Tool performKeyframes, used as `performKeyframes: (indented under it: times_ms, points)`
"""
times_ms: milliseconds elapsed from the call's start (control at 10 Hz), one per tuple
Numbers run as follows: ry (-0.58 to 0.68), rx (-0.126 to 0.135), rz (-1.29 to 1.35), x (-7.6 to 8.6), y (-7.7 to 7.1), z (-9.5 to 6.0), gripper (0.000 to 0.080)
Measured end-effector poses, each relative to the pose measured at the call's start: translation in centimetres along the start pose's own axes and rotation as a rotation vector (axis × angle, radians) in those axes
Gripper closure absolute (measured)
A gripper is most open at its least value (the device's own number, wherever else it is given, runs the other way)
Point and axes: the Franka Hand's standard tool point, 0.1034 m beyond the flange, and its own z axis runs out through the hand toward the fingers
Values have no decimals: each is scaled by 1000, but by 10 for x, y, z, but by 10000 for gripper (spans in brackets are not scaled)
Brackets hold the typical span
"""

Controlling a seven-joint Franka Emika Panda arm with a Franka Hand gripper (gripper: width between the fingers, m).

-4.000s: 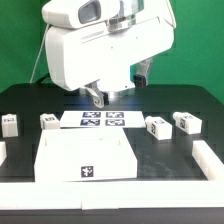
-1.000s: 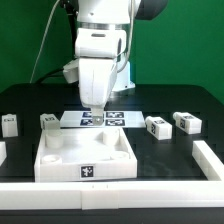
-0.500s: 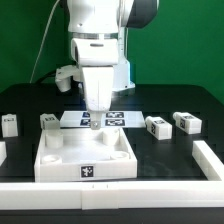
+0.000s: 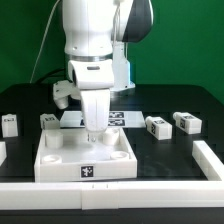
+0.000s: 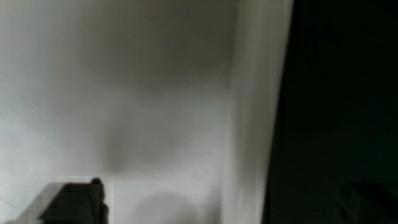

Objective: Assemble one leg

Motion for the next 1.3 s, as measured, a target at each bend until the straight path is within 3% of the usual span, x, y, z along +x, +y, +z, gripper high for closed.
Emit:
performKeyframes:
  times_ms: [200,400,500,600,800,900,1000,1300]
  points:
    - [7,16,4,2,-4,9,150]
    - [3,9,42,4,0,4,169]
    - [5,15,45,3,-3,7,311]
    - [6,16,47,3,-3,7,311]
    - [6,16,48,3,-3,7,661]
    - [6,16,48,3,-3,8,661]
    - [4,9,49,2,-2,6,739]
    - [4,9,49,2,-2,6,739]
